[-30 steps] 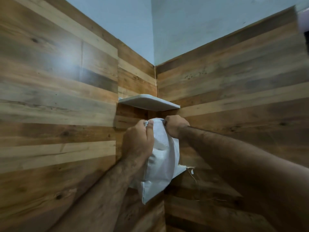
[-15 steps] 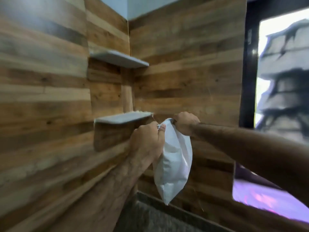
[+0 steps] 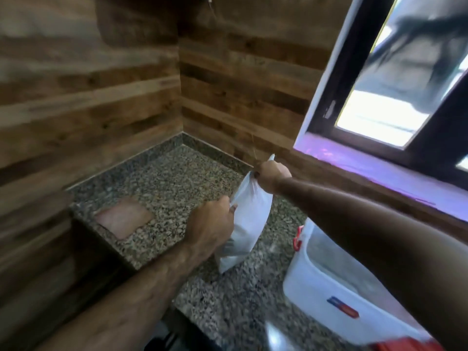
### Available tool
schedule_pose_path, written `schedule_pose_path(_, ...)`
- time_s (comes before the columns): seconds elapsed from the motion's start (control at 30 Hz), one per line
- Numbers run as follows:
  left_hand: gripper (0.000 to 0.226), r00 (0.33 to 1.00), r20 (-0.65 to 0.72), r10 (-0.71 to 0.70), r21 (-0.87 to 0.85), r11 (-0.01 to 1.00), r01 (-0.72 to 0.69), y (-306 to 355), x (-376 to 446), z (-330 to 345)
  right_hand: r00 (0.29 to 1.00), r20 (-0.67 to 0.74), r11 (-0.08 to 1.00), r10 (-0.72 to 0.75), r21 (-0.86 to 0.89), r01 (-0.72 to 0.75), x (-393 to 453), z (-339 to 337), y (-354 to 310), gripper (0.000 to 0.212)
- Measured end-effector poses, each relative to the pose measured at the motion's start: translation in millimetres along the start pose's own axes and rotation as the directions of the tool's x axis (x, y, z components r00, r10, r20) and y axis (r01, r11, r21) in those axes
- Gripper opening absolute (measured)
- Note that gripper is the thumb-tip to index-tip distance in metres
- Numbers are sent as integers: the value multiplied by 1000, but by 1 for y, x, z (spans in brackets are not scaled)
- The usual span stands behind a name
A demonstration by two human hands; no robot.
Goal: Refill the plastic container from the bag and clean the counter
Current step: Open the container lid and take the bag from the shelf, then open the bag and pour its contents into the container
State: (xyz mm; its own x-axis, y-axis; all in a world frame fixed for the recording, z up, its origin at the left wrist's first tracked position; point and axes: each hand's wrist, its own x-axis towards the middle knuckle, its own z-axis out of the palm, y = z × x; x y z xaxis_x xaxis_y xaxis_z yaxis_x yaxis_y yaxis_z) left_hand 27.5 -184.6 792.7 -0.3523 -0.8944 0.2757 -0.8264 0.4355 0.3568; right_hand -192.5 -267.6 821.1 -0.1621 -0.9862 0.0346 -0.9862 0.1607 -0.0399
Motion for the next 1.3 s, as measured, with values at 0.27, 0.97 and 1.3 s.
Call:
schedule_pose_path(0.27, 38, 992, 123, -33, 64, 998, 25, -5, -76, 40, 995, 43, 994, -95, -46, 97, -53, 45, 8, 33)
schedule_pose_path(0.97, 76, 949, 180, -258, -628, 712, 313, -127, -136, 37, 891, -86, 842, -446, 298, 450, -175, 78, -84, 20)
schedule_pose_path(1.3, 43, 971, 238, -20, -320, 942, 98, -66, -108, 49, 997, -31, 735, -65, 675, 69, -167, 59, -64, 45)
